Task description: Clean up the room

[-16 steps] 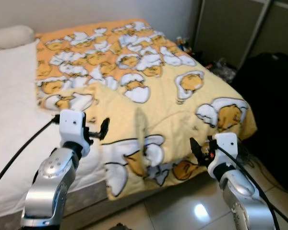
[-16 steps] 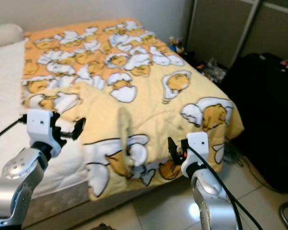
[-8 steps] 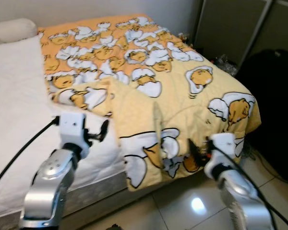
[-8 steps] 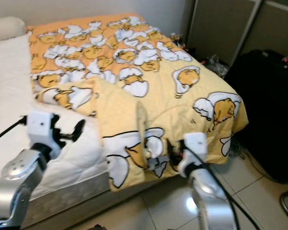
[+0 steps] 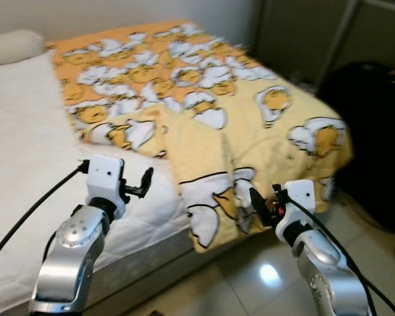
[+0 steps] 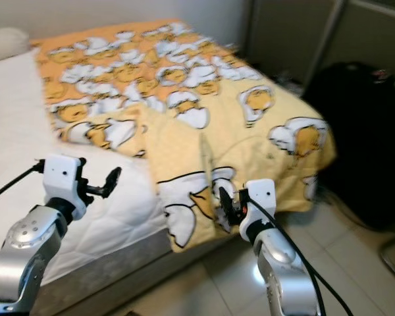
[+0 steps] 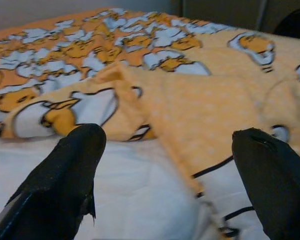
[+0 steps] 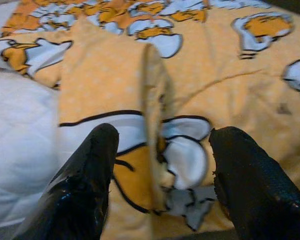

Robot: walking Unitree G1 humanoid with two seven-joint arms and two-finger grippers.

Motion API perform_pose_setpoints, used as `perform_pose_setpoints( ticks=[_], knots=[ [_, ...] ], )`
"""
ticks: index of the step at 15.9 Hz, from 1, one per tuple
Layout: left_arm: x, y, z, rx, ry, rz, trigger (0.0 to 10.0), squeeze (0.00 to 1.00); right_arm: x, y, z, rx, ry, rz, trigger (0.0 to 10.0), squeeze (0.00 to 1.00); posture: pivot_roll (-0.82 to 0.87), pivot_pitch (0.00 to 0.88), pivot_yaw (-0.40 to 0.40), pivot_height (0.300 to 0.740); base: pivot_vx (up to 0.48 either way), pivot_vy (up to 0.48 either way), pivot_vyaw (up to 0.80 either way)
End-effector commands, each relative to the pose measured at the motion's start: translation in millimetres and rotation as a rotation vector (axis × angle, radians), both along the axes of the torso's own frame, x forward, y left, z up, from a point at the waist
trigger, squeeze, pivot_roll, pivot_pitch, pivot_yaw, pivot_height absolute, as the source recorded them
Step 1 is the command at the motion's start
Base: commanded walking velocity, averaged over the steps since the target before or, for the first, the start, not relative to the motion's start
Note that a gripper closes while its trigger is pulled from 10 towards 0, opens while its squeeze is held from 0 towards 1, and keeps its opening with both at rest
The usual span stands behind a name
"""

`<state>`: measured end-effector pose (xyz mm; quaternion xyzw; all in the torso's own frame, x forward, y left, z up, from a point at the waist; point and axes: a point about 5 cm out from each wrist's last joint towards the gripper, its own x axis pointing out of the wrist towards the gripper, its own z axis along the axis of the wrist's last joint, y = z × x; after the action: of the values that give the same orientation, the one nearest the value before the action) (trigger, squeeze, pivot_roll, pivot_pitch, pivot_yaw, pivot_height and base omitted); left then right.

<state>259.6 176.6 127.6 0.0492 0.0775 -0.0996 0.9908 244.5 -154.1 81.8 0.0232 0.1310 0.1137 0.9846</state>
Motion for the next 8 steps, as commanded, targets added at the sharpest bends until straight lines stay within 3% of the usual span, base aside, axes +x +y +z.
perform_pose_setpoints(
  ticks=[1, 6, 8],
  knots=[
    [1.8, -4.7, -1.7, -0.024, -0.002, -0.018, 10.0, 0.0, -0.5, -7.5, 1.6, -0.014, -0.014, -0.026, 10.0, 0.0, -0.02, 0.0, 0.052, 0.74, 0.0, 0.0, 0.0],
    [8.1, -8.2, -9.4, -0.024, 0.038, 0.004, 10.0, 0.0, 4.3, -18.4, 7.8, -0.04, -0.027, -0.016, 10.0, 0.0, -0.03, 0.0, 0.035, 0.74, 0.0, 0.0, 0.0],
    [12.7, -12.6, -24.4, -0.013, 0.129, -0.014, 10.0, 0.0, 8.4, -25.0, 12.6, -0.084, -0.038, 0.05, 10.0, 0.0, -0.04, 0.001, 0.032, 0.74, 0.0, 0.0, 0.0]
  ],
)
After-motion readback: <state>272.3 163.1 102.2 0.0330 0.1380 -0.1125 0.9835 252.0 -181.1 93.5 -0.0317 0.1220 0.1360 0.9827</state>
